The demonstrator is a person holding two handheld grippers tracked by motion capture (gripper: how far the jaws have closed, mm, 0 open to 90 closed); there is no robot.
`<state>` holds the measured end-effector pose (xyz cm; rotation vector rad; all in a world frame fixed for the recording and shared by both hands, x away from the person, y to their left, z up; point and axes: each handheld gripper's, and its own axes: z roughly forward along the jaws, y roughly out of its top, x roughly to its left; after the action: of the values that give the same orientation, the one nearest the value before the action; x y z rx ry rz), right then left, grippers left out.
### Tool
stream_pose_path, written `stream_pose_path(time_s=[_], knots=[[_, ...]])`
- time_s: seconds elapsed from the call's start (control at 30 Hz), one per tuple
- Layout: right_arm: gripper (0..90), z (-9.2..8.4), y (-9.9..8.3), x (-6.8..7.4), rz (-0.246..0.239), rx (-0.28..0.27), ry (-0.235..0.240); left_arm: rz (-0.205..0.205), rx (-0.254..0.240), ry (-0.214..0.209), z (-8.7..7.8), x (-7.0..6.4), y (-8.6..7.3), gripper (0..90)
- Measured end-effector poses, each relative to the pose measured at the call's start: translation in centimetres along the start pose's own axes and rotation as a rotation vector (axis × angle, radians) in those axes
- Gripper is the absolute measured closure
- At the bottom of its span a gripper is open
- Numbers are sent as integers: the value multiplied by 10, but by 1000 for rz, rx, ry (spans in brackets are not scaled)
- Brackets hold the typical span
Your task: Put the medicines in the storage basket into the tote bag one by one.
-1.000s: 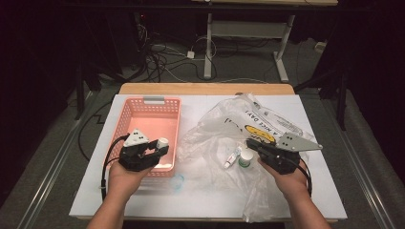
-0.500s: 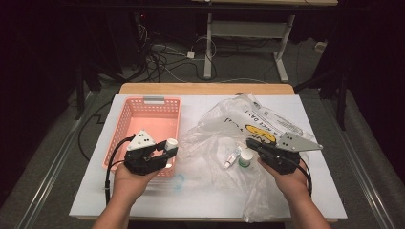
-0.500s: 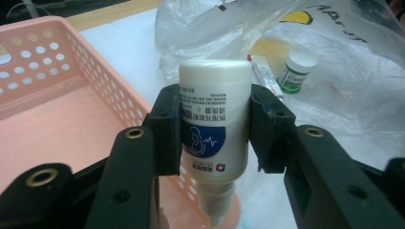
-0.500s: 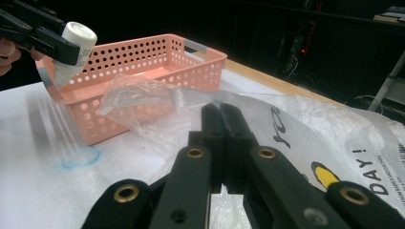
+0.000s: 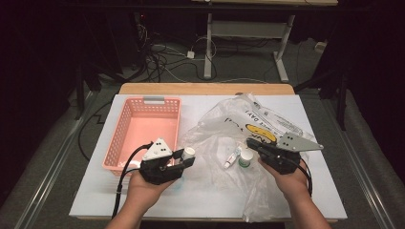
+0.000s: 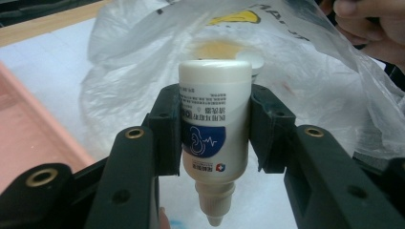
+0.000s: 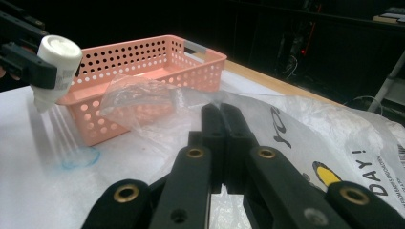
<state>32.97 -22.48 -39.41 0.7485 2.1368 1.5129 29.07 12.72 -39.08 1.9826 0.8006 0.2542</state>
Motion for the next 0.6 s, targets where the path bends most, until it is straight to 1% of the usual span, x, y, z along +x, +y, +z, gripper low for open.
stream_pose_path(time_s=[0.1, 0.27, 0.33, 0.4, 0.5, 0.6], knots=[[900, 0, 0, 0, 0, 0, 1, -3, 3, -13, 7, -4, 0, 580], [900, 0, 0, 0, 0, -1, 1, 16, 17, -20, 21, -11, 2, 580], [900, 1, 0, 1, 2, 1, 2, 33, 30, -23, 29, -14, 5, 580], [900, 2, -1, 1, 4, 4, 0, 41, 25, -26, 37, -16, 8, 579], [900, 3, -1, 2, 1, 9, 4, 52, 31, -28, 49, -19, 11, 579], [900, 2, -1, 2, 0, 5, 2, 55, 40, -28, 63, -21, 12, 579]])
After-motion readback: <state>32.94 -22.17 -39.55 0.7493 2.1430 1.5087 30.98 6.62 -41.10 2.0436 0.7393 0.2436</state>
